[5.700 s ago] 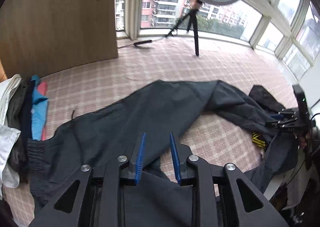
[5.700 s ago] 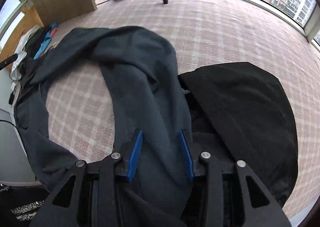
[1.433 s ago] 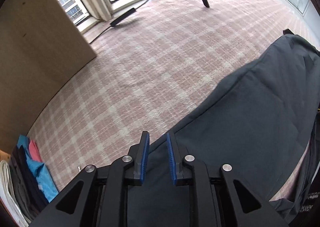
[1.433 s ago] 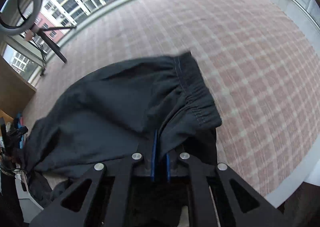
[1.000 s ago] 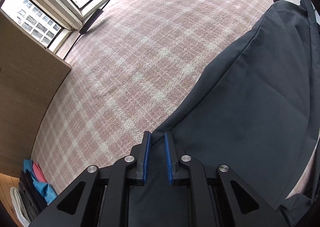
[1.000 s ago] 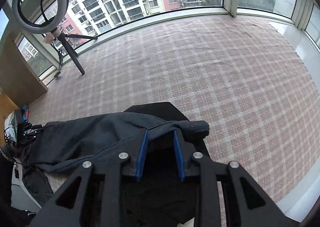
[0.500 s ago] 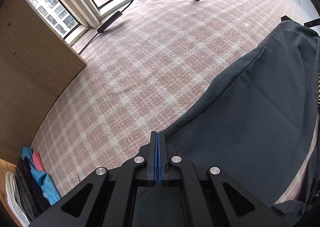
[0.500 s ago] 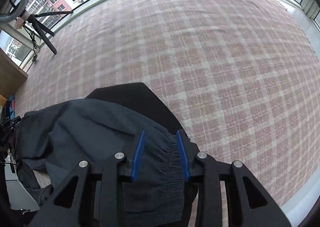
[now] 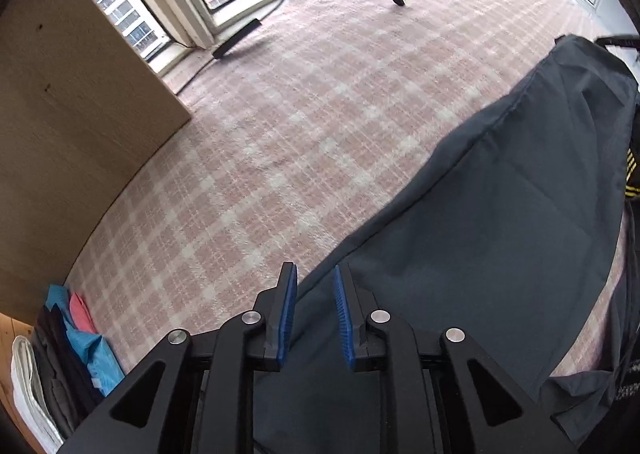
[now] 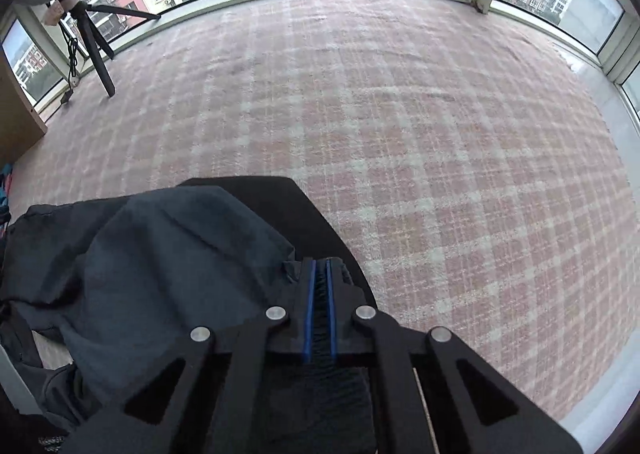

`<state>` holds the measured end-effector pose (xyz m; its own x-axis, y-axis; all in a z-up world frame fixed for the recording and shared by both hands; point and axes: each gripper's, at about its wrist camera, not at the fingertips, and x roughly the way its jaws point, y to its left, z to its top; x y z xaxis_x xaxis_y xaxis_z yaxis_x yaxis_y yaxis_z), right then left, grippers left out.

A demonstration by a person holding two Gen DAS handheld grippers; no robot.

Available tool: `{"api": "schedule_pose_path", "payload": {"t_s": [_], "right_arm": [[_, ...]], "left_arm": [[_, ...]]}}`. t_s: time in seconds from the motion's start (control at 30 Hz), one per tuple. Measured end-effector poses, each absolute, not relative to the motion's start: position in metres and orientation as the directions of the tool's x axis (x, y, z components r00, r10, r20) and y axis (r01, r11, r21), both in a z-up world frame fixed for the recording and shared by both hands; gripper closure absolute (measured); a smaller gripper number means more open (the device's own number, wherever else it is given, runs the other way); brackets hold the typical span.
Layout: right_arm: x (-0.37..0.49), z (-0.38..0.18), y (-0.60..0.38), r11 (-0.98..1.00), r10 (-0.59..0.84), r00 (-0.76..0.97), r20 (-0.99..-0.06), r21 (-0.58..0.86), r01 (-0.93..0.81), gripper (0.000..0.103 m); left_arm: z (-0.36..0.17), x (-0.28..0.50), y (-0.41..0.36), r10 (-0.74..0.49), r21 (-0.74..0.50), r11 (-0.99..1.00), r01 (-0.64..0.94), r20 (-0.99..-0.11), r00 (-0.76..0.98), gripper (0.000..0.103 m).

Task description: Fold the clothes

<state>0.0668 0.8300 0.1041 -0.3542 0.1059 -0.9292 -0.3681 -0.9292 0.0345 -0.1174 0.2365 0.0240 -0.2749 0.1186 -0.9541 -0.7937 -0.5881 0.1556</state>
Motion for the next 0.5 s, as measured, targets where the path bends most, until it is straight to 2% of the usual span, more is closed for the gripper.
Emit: {"api": "schedule_pose_path", "payload": {"t_s": [0.1, 0.13, 0.17, 0.23, 0.27, 0.37, 0.5], "right_arm": [[0.065, 0.130, 0.831, -0.927, 0.162, -0.403, -0.901, 0.001, -0.375, 0.098], [0.064, 0.139, 0.830, -0.927, 0.175, -0.423, -0.889, -0.004, -0.376, 0.098], [0.064, 0.148, 0.830, -0.927, 0.180, -0.445, -0.877, 0.001, -0.375, 0.098], [0.064, 0.164, 0.831, -0.923, 0.202, -0.483, -0.852, -0.002, -0.384, 0.099], [0.065, 0.171, 0.831, -0.923, 0.203, -0.499, -0.842, 0.005, -0.384, 0.099], [0.065, 0.183, 0.829, -0.928, 0.214, -0.528, -0.822, -0.003, -0.371, 0.099], [0.050, 0.195, 0.828, -0.919, 0.245, -0.556, -0.794, -0.008, -0.394, 0.099]], "left_arm": [[0.005, -0.107, 0.248, 0.077, 0.204, -0.512, -0.834, -0.957, -0.281, 0.064], [-0.004, -0.106, 0.251, 0.046, 0.241, -0.495, -0.835, -0.952, -0.302, 0.064], [-0.002, -0.107, 0.251, 0.062, 0.236, -0.505, -0.830, -0.950, -0.307, 0.065], [-0.001, -0.109, 0.250, 0.068, 0.231, -0.537, -0.811, -0.947, -0.315, 0.099], [-0.001, -0.108, 0.250, 0.064, 0.244, -0.537, -0.807, -0.943, -0.327, 0.103], [0.003, -0.102, 0.249, 0.073, 0.261, -0.549, -0.794, -0.931, -0.357, 0.103], [0.043, -0.113, 0.242, 0.138, 0.264, -0.619, -0.740, -0.891, -0.433, 0.103]]}}
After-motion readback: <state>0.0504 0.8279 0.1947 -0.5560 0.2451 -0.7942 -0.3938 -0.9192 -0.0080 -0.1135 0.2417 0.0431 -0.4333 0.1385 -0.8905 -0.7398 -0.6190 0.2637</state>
